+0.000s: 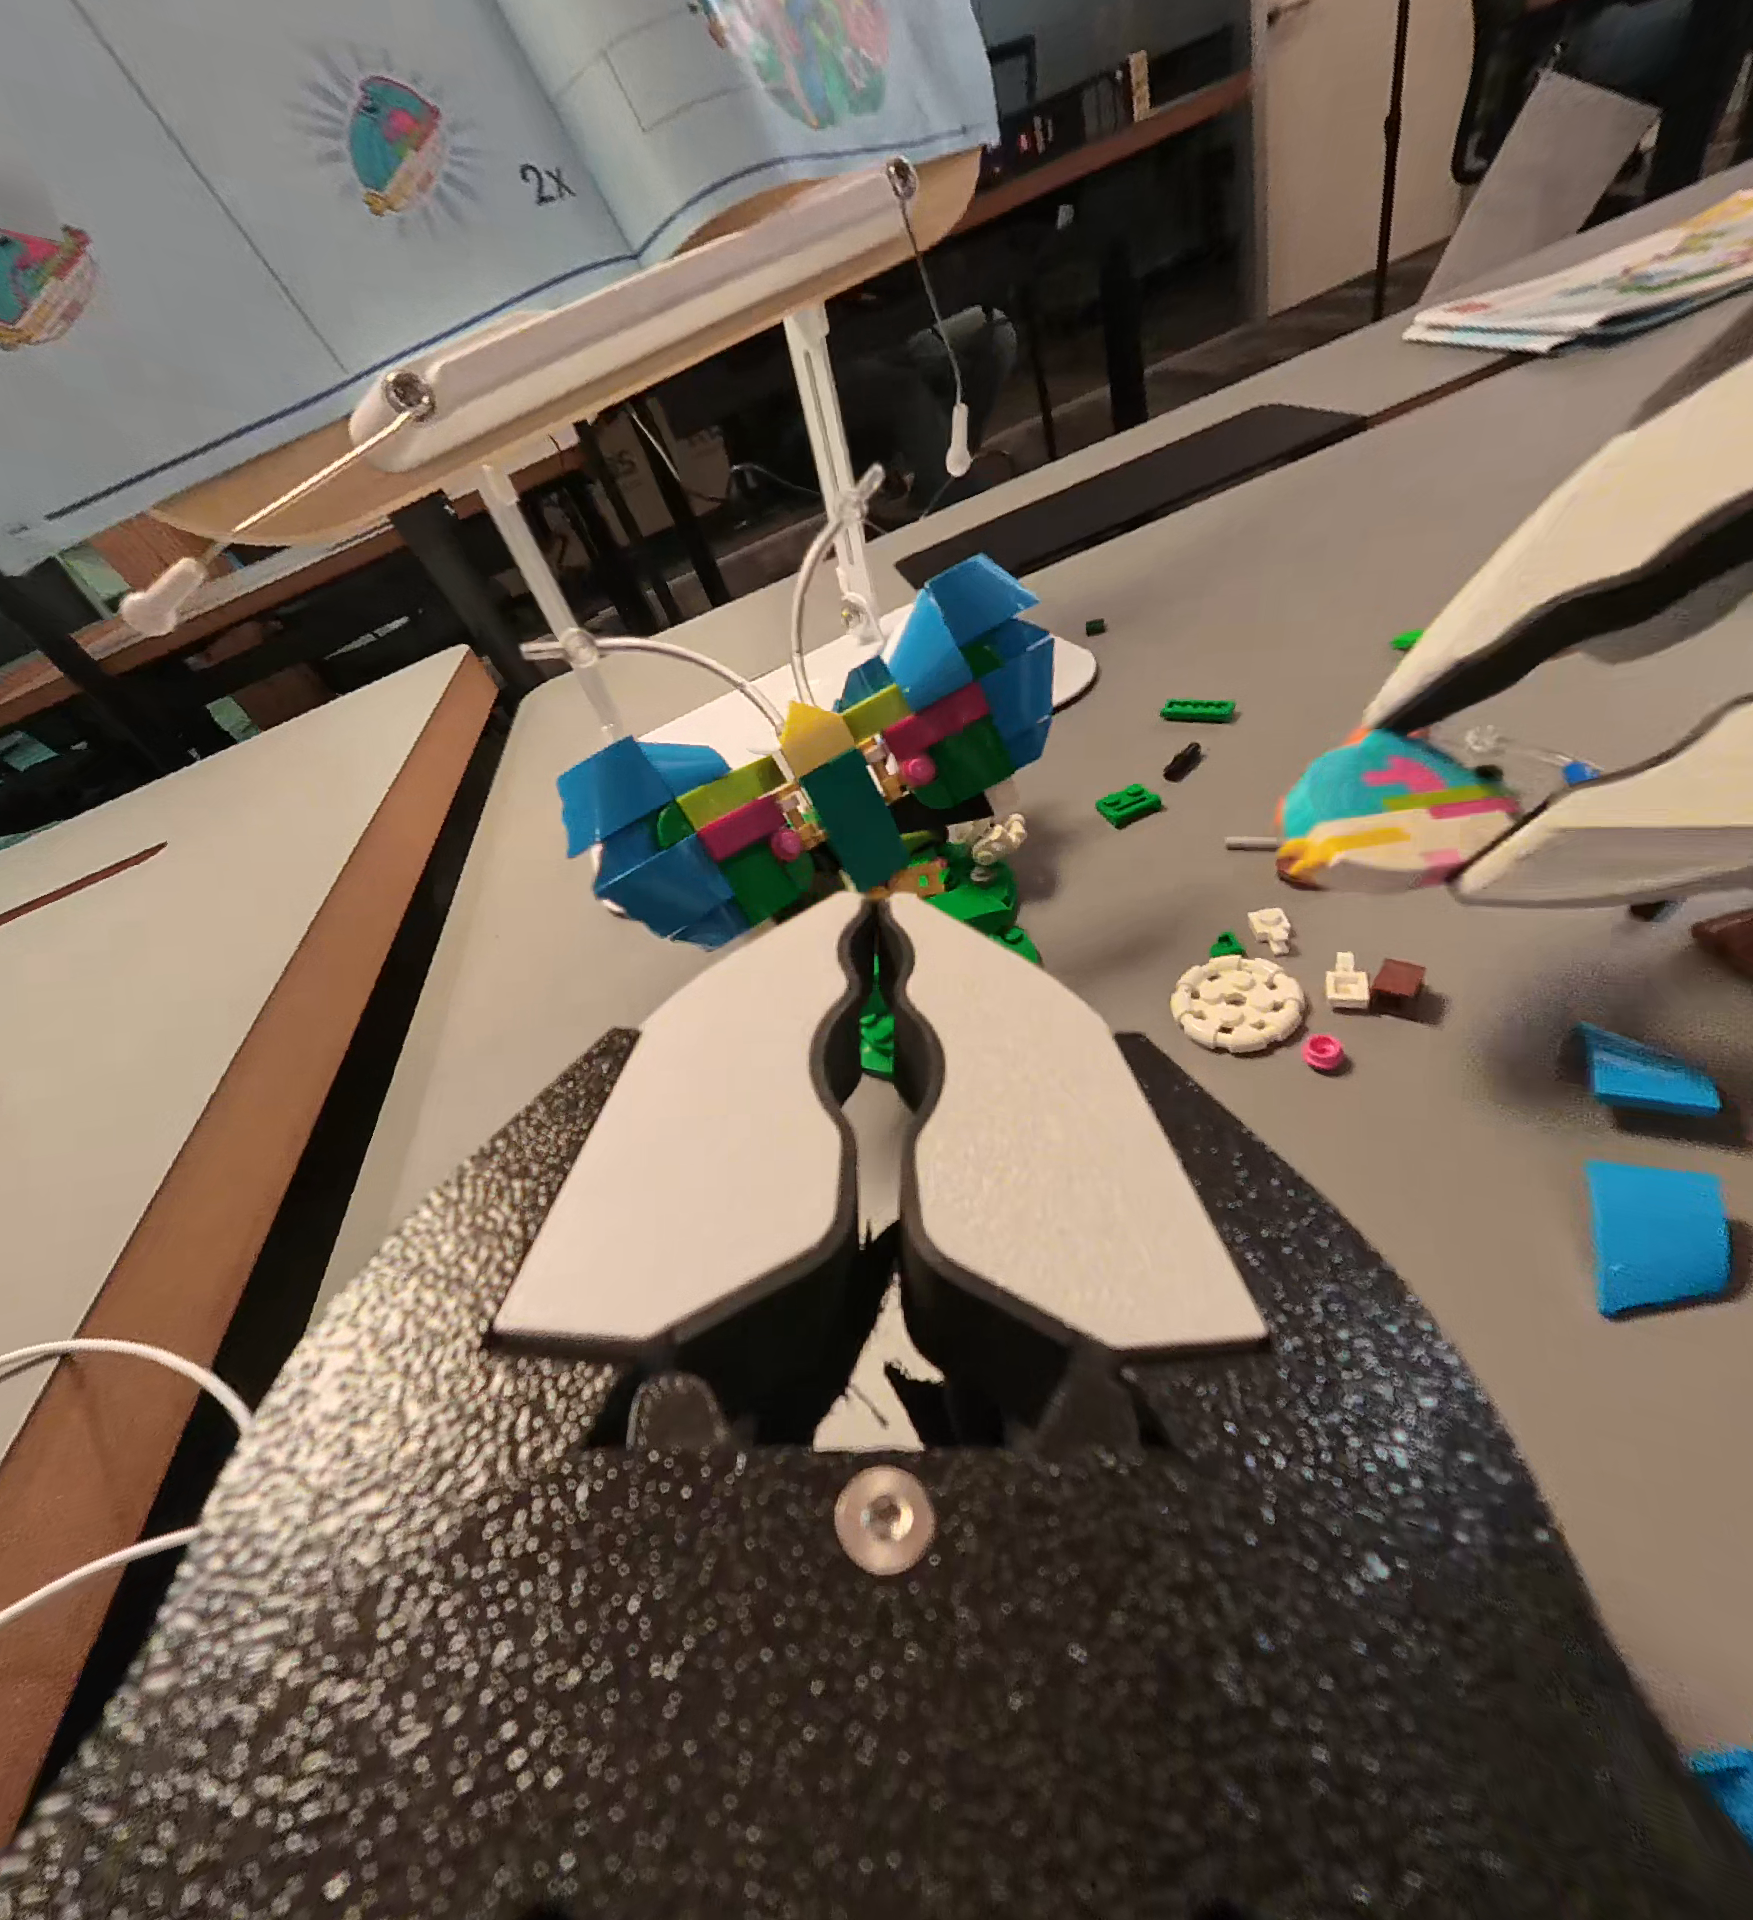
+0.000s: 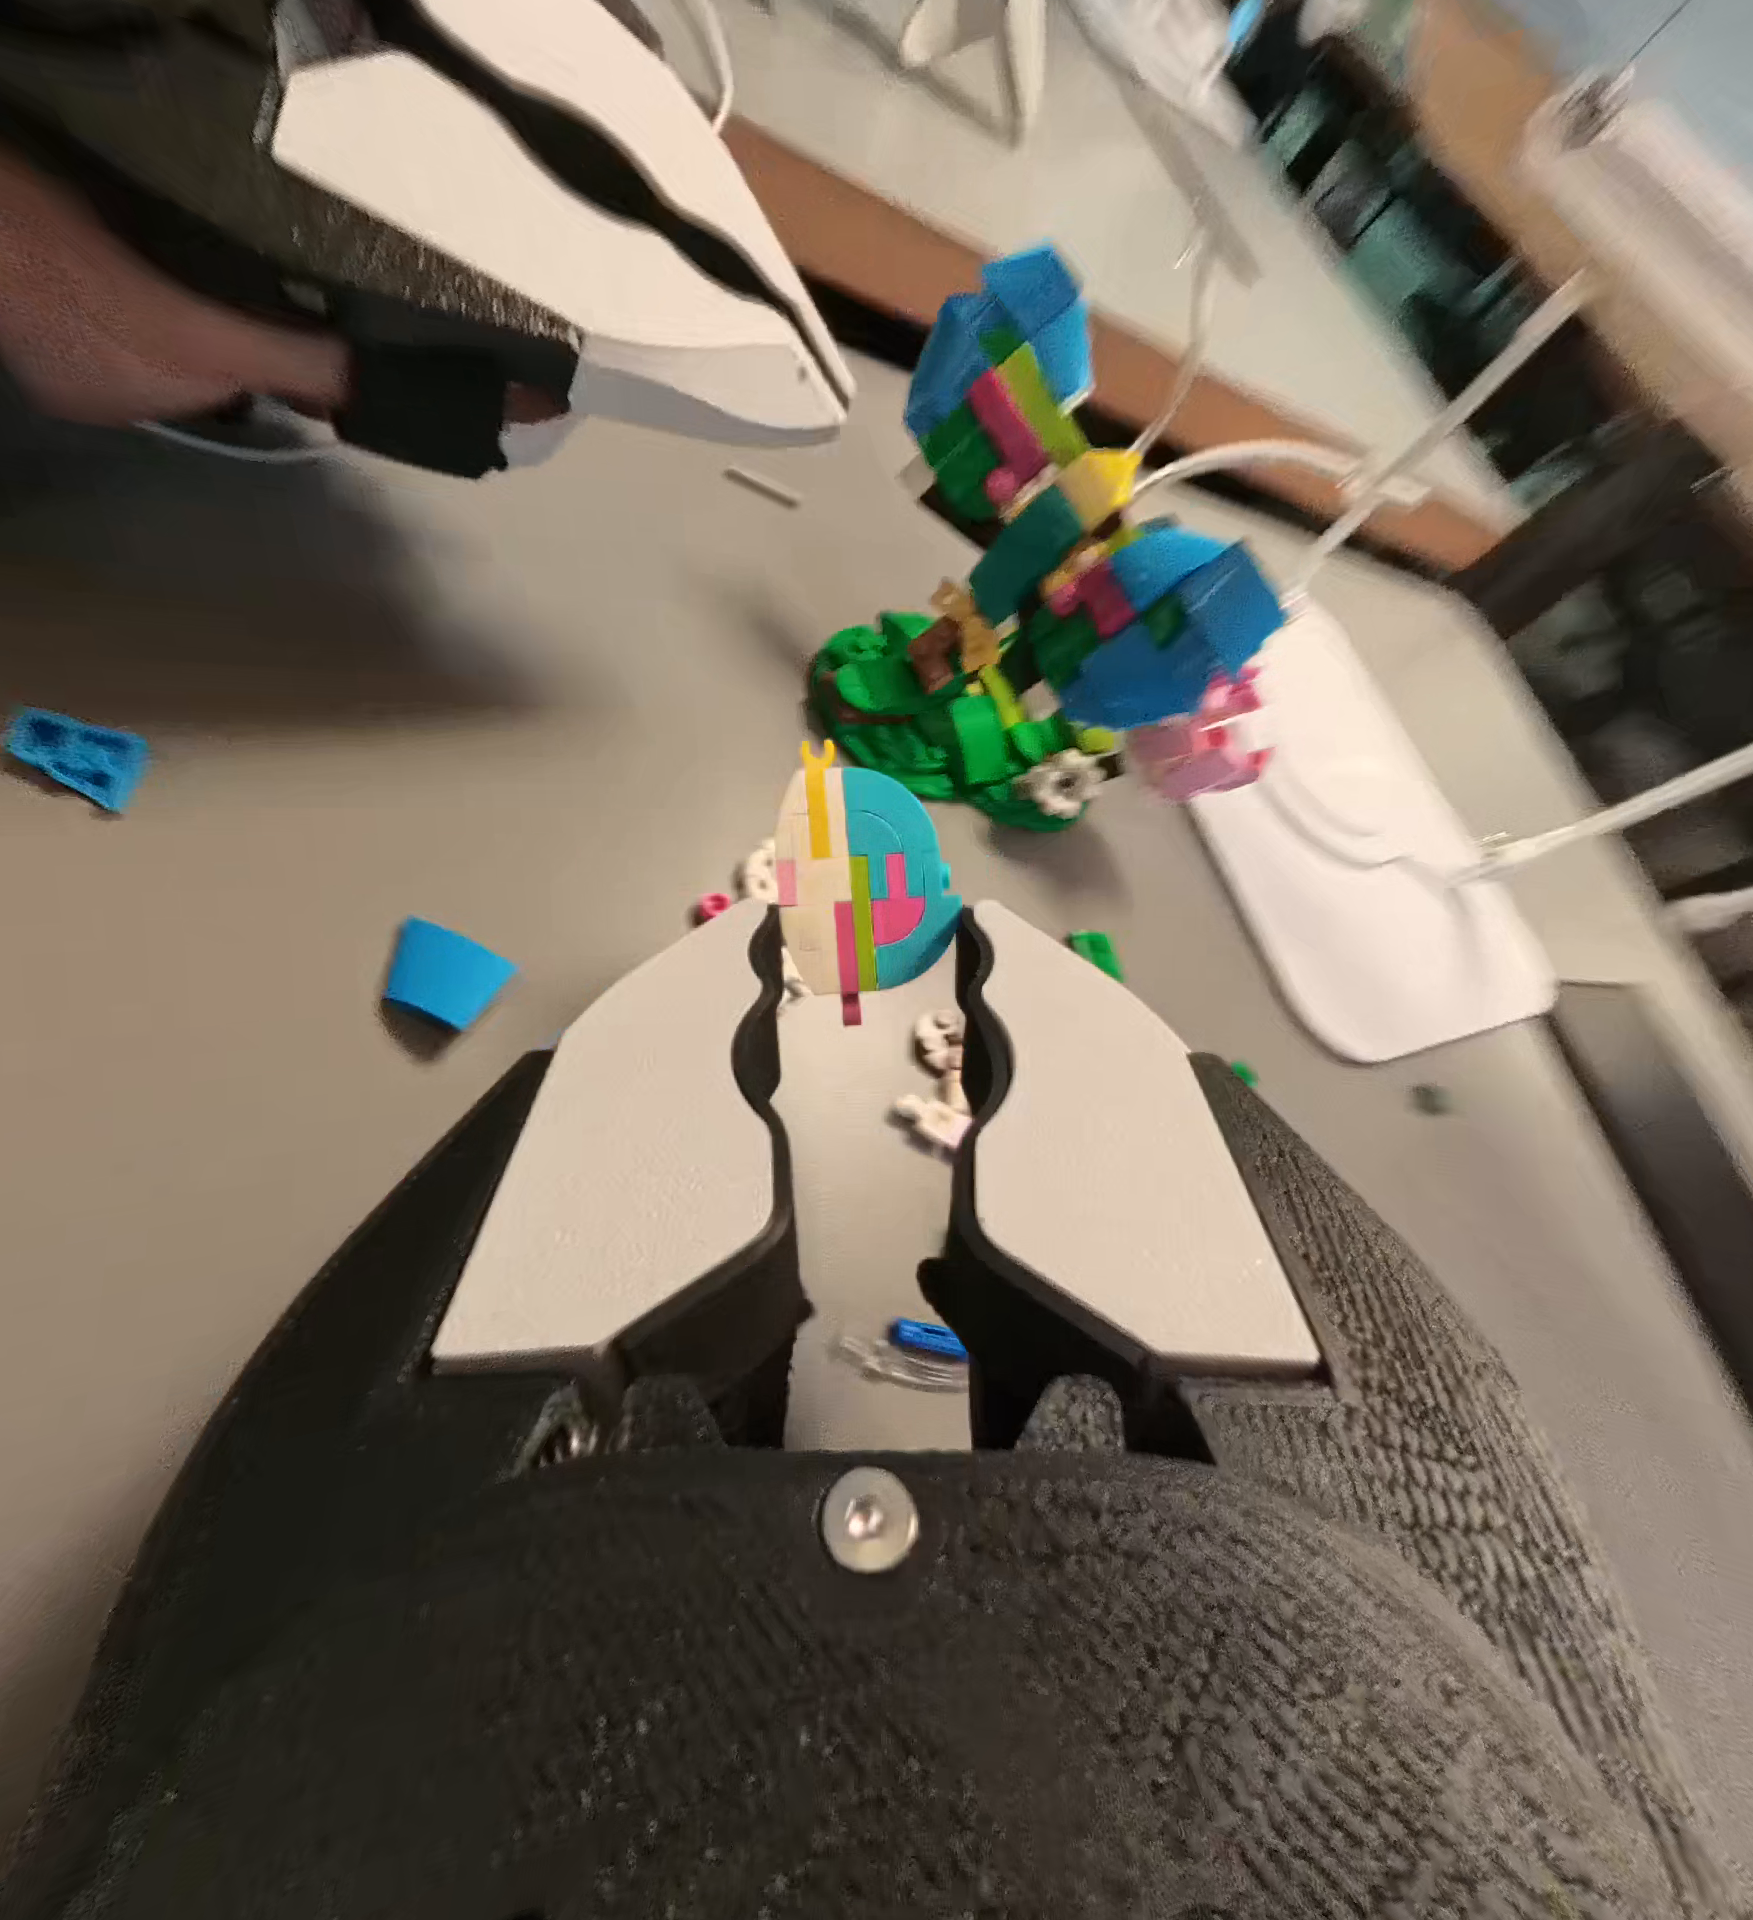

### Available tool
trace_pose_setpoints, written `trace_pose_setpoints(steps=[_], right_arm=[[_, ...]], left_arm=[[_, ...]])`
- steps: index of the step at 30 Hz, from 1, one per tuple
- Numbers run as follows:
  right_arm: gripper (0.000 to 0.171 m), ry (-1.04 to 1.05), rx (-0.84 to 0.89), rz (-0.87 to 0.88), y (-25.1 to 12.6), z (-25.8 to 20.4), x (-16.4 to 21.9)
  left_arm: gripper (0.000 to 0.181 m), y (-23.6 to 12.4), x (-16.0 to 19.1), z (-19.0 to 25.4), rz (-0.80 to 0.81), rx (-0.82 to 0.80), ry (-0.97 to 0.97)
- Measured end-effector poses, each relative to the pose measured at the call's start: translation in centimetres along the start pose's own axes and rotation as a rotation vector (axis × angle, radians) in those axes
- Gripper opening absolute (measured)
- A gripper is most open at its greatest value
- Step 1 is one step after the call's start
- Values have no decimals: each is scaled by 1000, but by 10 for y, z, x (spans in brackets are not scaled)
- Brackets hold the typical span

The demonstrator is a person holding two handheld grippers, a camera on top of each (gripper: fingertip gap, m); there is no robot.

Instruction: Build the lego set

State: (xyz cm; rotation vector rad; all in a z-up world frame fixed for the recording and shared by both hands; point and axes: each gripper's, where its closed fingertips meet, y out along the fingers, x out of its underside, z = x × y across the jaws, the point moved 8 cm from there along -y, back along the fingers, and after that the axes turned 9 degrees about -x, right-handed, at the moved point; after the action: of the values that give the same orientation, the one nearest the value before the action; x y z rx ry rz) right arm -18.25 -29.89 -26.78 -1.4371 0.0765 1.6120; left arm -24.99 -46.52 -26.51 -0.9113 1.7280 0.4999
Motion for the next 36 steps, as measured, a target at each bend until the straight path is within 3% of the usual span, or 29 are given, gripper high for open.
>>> trace_pose_setpoints(steps=[3,9,12,17,23,31,36], right_arm=[[30,201,-148,-28,13,9,-4],[31,249,-84,-14,36,27,-6],[30,170,23,-29,48,29,-4],[30,20,123,-47,53,22,-5],[30,-168,159,92,38,13,-12],[30,-462,196,200,24,-1,-15],[30,-513,215,215,22,-5,-16]], left_arm=[[0,2,1,3,-27,16,22],[0,4,3,2,-66,38,-1],[0,8,5,-2,-120,61,-59],[8,14,1,4,-209,230,-214],[37,14,-4,12,-236,331,-298],[36,15,0,6,-181,554,-586],[11,11,0,7,-131,641,-608]])
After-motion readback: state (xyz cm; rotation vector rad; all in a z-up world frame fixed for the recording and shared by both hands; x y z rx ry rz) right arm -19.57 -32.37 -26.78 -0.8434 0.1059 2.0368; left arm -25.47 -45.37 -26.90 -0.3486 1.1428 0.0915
